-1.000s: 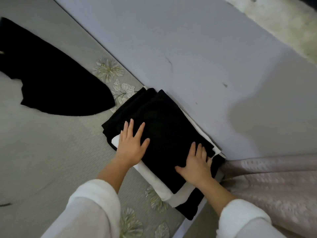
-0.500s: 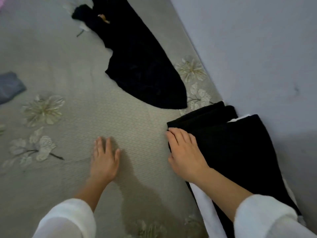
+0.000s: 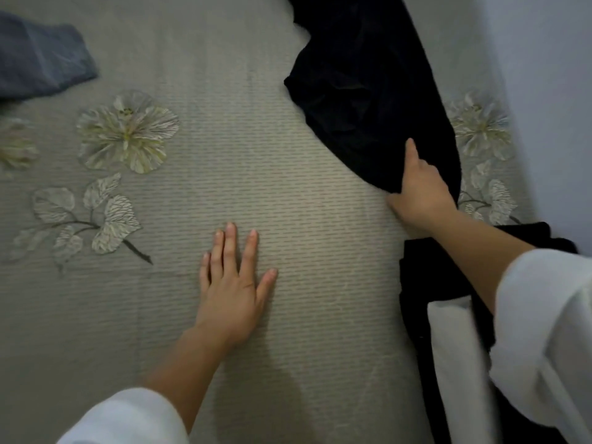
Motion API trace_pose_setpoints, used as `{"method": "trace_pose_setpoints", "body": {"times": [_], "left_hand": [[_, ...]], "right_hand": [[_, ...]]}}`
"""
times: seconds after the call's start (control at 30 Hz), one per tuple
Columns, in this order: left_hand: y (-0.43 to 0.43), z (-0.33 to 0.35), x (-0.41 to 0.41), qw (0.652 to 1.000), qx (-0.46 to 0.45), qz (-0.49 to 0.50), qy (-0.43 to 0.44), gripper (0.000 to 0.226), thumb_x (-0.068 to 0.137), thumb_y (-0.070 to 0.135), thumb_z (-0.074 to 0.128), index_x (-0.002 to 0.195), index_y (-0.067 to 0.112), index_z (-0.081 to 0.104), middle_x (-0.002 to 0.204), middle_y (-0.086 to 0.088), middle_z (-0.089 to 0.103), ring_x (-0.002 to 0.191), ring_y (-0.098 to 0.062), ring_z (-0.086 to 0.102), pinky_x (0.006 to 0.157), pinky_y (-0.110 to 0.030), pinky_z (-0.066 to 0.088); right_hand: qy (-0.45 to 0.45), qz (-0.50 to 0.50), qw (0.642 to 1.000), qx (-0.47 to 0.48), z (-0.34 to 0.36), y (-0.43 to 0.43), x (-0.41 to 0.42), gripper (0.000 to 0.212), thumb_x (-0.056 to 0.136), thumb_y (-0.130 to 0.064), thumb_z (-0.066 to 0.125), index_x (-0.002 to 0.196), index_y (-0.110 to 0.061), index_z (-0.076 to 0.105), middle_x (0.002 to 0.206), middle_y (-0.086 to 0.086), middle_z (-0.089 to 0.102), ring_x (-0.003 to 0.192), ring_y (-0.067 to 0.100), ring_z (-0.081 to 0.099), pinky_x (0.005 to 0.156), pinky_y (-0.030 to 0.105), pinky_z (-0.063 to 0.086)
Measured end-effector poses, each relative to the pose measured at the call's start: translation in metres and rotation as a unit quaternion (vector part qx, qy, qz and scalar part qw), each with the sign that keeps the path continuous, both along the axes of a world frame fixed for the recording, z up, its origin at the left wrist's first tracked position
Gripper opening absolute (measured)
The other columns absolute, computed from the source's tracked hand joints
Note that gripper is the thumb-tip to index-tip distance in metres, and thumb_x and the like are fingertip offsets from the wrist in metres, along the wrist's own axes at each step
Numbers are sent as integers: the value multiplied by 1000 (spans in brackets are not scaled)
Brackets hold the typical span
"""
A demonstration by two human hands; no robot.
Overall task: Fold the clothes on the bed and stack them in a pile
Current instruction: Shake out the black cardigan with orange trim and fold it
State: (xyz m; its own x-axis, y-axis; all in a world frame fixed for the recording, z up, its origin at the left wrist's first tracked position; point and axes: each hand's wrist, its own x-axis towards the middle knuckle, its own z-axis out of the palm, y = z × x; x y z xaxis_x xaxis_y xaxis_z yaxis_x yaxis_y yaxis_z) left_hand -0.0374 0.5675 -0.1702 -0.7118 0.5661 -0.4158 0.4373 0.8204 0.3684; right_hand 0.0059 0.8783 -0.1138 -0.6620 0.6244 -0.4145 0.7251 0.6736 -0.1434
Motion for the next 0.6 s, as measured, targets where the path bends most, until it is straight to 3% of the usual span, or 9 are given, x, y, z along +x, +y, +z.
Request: {"method": "trace_pose_setpoints", "body": {"times": [0.1, 0.17, 0.23, 0.3, 0.4, 0.43, 0.53, 0.57, 0.6], "left_hand": [[-1, -5, -1, 1000, 12, -5, -2, 66, 86, 67, 6, 132, 44, -36, 137, 12, -51, 127, -5, -48, 94, -20, -40], [-2, -7, -2, 1000, 20, -7, 5, 66, 85, 68, 5, 132, 44, -36, 135, 13, -52, 126, -5, -49, 93, -20, -40], [-2, -8, -2, 999, 32, -3, -8, 65, 88, 66, 7, 136, 45, -31, 138, 14, -49, 124, -2, -50, 96, -22, -37], [-2, -6, -7, 994, 63, 31, -79, 57, 95, 59, 11, 144, 49, -14, 148, 17, -37, 127, 3, -43, 104, -29, -28], [-3, 11, -21, 961, 166, 132, -175, 48, 101, 49, 12, 146, 44, 24, 154, 22, 4, 141, 1, -11, 114, -37, -8], [-4, 18, -26, 931, 230, 190, -211, 49, 102, 46, 13, 145, 36, 34, 152, 19, 19, 143, -3, 2, 116, -35, -1], [-28, 34, -24, 763, 377, 358, -383, 53, 101, 50, 21, 144, 23, 36, 138, 3, 53, 132, -8, 39, 110, -34, 23], [-40, 38, -15, 722, 390, 394, -415, 50, 99, 50, 29, 141, 24, 38, 133, 1, 57, 127, -9, 46, 106, -35, 30], [-54, 42, -3, 711, 380, 418, -419, 48, 96, 49, 39, 137, 25, 41, 130, -1, 60, 123, -11, 51, 103, -37, 36]], "right_hand": [[40, -32, 998, 27, -4, -1, -12, 68, 92, -4, 47, 152, -7, 17, 135, 26, 46, 122, 42, 45, 101, 44, 39], [70, -57, 996, -14, -7, -22, -18, 61, 91, -4, 44, 149, -8, 27, 133, 26, 52, 121, 41, 49, 101, 40, 40], [95, -68, 989, -95, -15, -57, -18, 58, 91, -5, 43, 148, -14, 34, 138, 19, 52, 127, 34, 47, 103, 27, 35], [114, -44, 975, -185, -21, -99, -10, 57, 91, -5, 41, 146, -20, 38, 143, 7, 49, 132, 23, 44, 97, 7, 25], [110, 21, 951, -289, -21, -153, 19, 58, 89, 0, 39, 141, -26, 47, 140, -8, 51, 133, 10, 42, 96, 3, 22], [97, 34, 942, -320, -20, -169, 31, 58, 90, 0, 39, 139, -27, 49, 138, -13, 51, 133, 8, 42, 97, 3, 22], [36, 72, 914, -397, -16, -221, 73, 54, 93, 0, 39, 141, -22, 47, 143, -11, 45, 136, 6, 35, 98, -1, 17], [12, 93, 905, -415, -14, -239, 86, 53, 93, 1, 40, 142, -19, 46, 146, -7, 43, 138, 6, 33, 99, -1, 14], [-16, 115, 893, -434, -11, -257, 100, 53, 92, 1, 39, 142, -16, 45, 148, -4, 41, 138, 7, 32, 100, 0, 13]]}}
